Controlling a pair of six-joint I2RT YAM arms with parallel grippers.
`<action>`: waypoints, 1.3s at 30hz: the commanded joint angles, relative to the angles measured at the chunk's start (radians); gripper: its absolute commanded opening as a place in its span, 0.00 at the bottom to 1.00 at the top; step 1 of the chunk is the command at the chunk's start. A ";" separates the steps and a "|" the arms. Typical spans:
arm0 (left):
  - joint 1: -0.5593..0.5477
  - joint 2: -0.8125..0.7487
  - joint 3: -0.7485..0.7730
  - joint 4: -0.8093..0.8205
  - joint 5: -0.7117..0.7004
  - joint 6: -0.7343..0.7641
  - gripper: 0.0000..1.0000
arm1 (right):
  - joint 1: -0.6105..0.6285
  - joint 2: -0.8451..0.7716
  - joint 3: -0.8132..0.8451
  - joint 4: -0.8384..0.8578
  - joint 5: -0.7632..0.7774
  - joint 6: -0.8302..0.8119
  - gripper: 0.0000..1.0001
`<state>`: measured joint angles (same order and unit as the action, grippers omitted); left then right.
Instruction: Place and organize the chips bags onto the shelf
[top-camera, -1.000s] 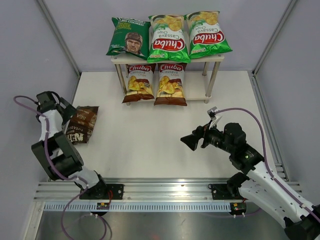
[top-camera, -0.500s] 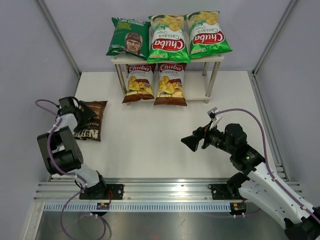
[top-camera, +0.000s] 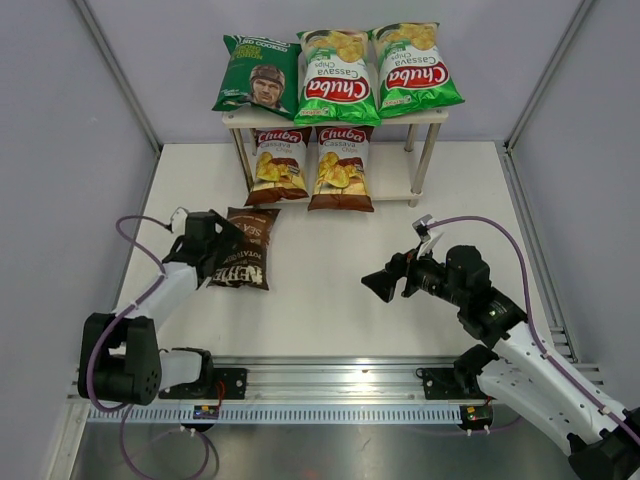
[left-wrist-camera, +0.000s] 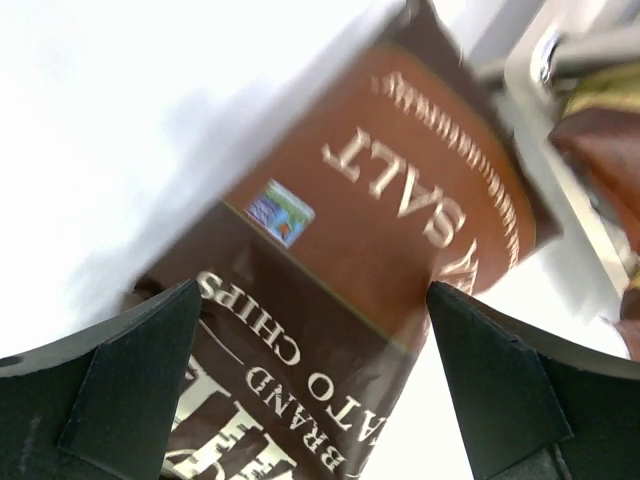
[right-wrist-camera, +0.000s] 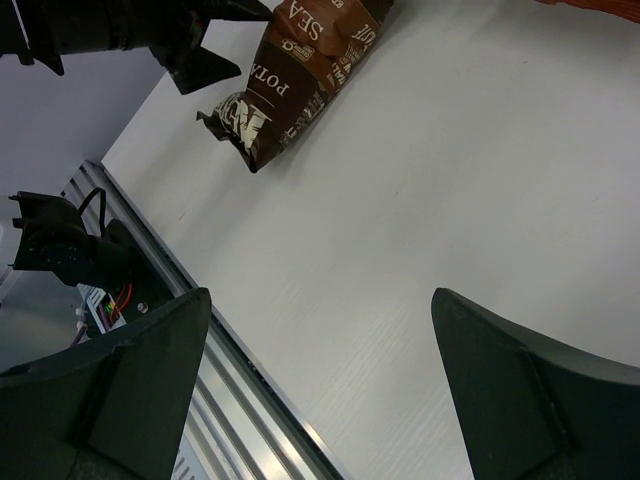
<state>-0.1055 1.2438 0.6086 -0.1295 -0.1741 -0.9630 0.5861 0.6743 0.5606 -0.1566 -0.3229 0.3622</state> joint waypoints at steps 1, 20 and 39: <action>0.003 -0.023 0.162 -0.154 -0.137 0.067 0.99 | -0.003 -0.005 0.004 0.016 0.024 -0.014 0.99; 0.266 0.259 0.261 0.124 0.773 0.515 0.99 | -0.003 0.047 0.015 0.028 -0.082 -0.022 1.00; 0.309 0.304 0.094 0.343 0.784 0.509 0.99 | -0.003 0.036 0.002 0.055 -0.114 -0.023 1.00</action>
<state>0.1989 1.6127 0.7048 0.1661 0.6437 -0.4927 0.5861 0.7059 0.5606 -0.1516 -0.4137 0.3542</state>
